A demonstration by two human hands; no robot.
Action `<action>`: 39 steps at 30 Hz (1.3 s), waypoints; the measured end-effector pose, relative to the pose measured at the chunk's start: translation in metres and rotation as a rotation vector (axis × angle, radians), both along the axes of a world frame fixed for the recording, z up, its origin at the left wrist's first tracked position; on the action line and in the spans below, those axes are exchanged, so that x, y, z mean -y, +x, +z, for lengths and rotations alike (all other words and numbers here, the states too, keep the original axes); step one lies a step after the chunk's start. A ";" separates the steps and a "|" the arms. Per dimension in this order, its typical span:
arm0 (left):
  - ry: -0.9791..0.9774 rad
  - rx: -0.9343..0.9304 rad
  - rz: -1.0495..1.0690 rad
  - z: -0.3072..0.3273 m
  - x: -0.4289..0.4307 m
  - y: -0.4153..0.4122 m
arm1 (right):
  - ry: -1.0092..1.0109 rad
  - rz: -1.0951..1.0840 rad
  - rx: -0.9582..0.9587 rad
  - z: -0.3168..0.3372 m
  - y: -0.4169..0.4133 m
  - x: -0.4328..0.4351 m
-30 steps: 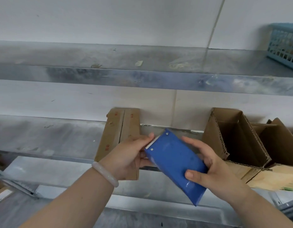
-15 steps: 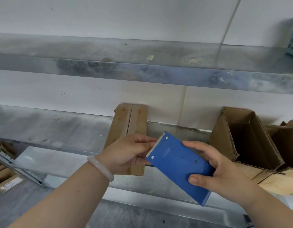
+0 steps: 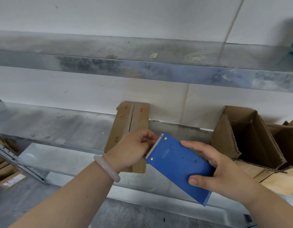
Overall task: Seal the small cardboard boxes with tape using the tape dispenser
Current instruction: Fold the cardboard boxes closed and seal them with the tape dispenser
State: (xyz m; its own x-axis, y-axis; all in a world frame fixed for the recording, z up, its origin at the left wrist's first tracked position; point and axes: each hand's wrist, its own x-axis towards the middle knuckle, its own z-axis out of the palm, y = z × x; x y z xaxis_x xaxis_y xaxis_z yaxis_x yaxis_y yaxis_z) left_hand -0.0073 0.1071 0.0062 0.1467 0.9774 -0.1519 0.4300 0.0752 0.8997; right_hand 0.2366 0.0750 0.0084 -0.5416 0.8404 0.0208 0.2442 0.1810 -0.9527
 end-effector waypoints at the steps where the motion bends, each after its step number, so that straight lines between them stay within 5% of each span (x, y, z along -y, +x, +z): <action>1: 0.033 0.003 0.022 0.001 0.001 0.001 | 0.006 0.019 0.017 0.001 0.001 -0.001; 13: 0.266 -0.153 0.155 -0.006 0.006 0.002 | 0.058 0.091 0.141 0.009 -0.006 -0.007; 19: 0.183 0.062 0.199 -0.007 0.003 -0.012 | 0.065 0.114 0.179 0.011 -0.002 -0.009; 31: 0.281 -0.293 0.546 -0.035 0.007 -0.077 | -0.049 0.194 0.297 0.013 0.014 -0.035; 39: 0.302 -0.440 0.540 -0.067 0.013 -0.104 | -0.013 0.227 0.391 0.003 -0.002 -0.051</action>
